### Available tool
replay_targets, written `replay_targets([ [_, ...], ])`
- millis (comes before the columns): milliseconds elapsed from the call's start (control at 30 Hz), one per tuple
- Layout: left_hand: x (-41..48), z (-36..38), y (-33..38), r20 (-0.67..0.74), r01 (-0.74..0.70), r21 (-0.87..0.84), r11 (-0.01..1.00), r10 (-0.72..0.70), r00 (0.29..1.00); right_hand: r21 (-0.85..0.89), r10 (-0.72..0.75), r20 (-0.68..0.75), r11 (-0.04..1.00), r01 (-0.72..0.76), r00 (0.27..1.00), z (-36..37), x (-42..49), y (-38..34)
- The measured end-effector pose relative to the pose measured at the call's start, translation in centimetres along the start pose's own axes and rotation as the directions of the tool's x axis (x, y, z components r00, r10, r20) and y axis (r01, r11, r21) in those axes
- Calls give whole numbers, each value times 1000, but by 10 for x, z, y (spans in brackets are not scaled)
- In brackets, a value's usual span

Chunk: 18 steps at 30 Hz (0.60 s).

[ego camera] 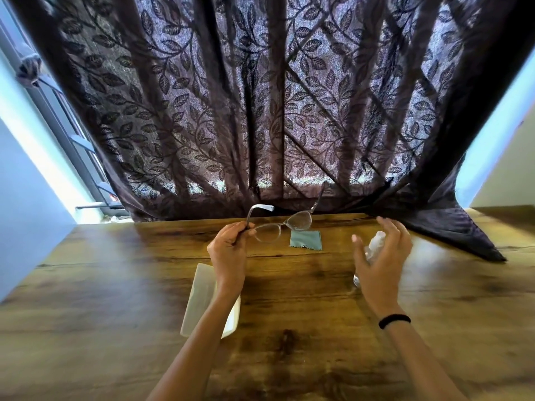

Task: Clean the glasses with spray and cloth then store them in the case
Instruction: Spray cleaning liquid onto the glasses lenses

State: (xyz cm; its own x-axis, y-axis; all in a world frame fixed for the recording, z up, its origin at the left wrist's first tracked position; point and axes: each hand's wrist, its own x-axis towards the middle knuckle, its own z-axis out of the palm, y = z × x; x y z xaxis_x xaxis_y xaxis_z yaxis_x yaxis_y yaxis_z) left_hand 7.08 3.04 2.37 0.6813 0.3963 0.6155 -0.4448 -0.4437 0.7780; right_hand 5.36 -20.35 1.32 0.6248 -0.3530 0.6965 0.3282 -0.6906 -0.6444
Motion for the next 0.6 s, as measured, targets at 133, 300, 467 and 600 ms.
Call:
replay_targets([
  [133,4,-3,0,-33,20,-5,1000,-21,999,-95,-310,59,944,315,949,12,9,-18],
  [300,11,-7,0,-24,7,22,1000,-7,1000,-85,-123,346,983,162,930,51,12,-21],
  [467,20,-10,-5,-12,6,21,1000,-6,1000,-177,124,543,984,-31,831,89,29,7],
  [600,26,-9,-9,-18,21,27,999,-21,1000,-320,300,637,941,-110,711,111,38,28],
])
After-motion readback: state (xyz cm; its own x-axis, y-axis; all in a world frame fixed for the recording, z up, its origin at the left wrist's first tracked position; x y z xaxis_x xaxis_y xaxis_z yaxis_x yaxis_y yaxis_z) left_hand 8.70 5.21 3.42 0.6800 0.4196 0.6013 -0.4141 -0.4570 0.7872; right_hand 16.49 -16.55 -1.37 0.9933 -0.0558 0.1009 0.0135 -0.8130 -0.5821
